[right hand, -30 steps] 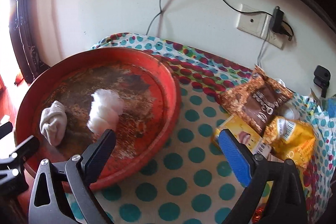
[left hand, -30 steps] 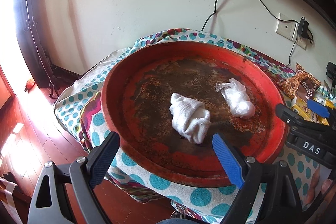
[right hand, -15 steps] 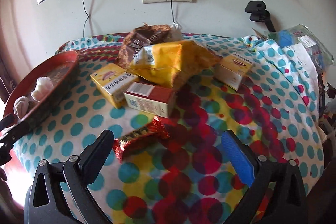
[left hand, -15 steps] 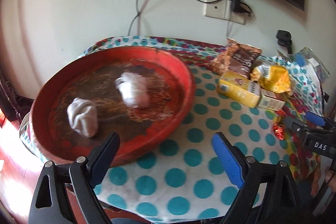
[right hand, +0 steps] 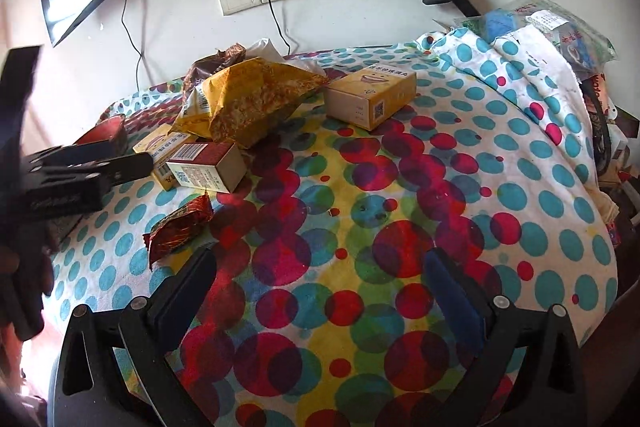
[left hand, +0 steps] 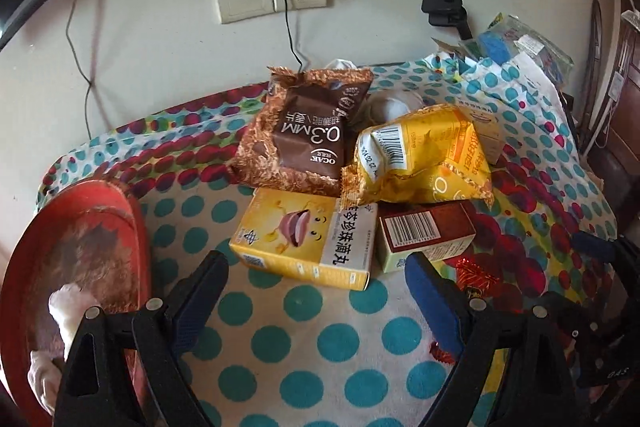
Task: Organize objects
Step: 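Reach the left gripper to the yellow cartoon box and grasp it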
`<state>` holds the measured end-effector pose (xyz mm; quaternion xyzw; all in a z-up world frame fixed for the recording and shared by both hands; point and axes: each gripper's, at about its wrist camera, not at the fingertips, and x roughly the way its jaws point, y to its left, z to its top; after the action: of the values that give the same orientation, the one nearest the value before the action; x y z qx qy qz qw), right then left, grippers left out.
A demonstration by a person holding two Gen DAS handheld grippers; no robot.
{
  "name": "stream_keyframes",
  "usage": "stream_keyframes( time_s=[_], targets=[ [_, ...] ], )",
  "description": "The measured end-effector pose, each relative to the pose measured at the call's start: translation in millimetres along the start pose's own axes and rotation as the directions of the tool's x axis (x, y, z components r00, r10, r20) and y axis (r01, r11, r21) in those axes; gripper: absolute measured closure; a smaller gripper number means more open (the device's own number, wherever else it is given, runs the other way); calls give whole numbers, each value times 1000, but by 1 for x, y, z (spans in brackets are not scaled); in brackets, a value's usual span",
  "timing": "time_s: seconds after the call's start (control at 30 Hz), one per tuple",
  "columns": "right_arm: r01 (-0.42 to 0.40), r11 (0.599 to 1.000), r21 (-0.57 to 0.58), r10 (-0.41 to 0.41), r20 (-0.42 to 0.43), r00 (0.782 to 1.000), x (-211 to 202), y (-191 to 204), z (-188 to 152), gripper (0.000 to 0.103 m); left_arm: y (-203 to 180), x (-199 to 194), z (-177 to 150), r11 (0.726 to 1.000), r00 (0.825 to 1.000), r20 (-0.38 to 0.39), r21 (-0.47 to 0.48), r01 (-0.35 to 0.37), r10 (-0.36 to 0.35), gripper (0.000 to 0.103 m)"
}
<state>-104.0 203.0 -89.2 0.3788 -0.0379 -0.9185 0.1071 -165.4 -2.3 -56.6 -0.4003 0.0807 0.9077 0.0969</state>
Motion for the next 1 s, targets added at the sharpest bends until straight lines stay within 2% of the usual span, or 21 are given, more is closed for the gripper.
stream_keyframes(
  time_s=[0.17,0.27,0.47,0.67,0.77,0.9,1.0],
  targets=[
    [-19,1000,-25,19,-8,1000,2,3,1,0,-9,26,10,992,997,-74,123,1,8,11],
    [-19,999,-37,19,-9,1000,3,4,1,0,-14,36,11,980,995,-81,198,-33,50,9],
    [0,997,-74,0,-2,1000,5,8,0,0,-10,50,20,967,992,-103,250,-40,68,8],
    [21,996,-88,-21,5,1000,7,11,-1,0,7,67,34,979,980,-198,202,11,29,0],
    [25,995,-96,-24,9,1000,7,11,-2,0,15,71,34,991,978,-207,134,23,5,0],
    [39,993,-113,-38,9,999,8,13,-2,0,29,75,27,998,975,-214,2,65,-63,1],
    [32,993,-112,-31,9,999,7,12,-2,0,27,67,24,996,977,-193,-5,88,-87,5]
  ],
)
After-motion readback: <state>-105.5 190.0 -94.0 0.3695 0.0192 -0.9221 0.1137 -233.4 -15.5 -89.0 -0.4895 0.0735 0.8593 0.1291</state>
